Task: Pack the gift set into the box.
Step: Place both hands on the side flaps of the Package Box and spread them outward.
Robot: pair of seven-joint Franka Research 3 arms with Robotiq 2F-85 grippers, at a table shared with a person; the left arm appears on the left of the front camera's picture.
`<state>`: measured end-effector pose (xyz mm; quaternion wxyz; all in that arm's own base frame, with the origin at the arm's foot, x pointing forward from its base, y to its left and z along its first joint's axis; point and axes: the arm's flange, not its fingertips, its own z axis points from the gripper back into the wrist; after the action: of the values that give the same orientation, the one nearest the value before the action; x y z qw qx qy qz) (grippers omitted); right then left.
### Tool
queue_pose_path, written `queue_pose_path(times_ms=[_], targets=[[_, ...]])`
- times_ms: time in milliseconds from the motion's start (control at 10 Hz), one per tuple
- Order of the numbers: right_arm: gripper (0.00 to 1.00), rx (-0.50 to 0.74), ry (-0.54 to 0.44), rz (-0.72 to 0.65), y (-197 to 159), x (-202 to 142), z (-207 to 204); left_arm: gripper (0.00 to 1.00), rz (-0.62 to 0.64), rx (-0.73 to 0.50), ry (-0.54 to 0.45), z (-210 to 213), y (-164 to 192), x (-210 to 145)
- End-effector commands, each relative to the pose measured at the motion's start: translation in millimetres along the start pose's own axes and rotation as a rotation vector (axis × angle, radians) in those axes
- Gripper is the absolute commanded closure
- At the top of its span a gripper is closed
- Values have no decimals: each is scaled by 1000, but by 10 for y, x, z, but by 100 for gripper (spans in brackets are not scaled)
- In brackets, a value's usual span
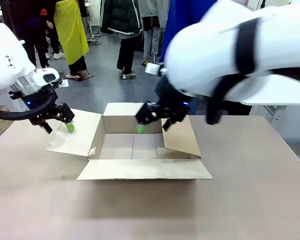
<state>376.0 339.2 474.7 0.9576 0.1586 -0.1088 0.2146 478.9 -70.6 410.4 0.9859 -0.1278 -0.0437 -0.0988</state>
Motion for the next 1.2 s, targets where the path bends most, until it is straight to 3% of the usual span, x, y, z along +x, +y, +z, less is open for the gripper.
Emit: queue_pose_path(times_ms=[0,200,400,800,1100], targets=[[0,-277,86,16,170,524,-10,0,8,21,-4,23,5,-20],[0,-450,106,25,361,619,-97,0,8,21,-4,23,5,-20],[0,-528,142,-20,380,683,-342,0,8,21,-4,23,5,-20],[0,-659,68,-252,242,658,-763,0,8,21,-4,23,5,-20],[0,-765,7,-500,50,637,-977,0,8,21,-4,23,5,-20]])
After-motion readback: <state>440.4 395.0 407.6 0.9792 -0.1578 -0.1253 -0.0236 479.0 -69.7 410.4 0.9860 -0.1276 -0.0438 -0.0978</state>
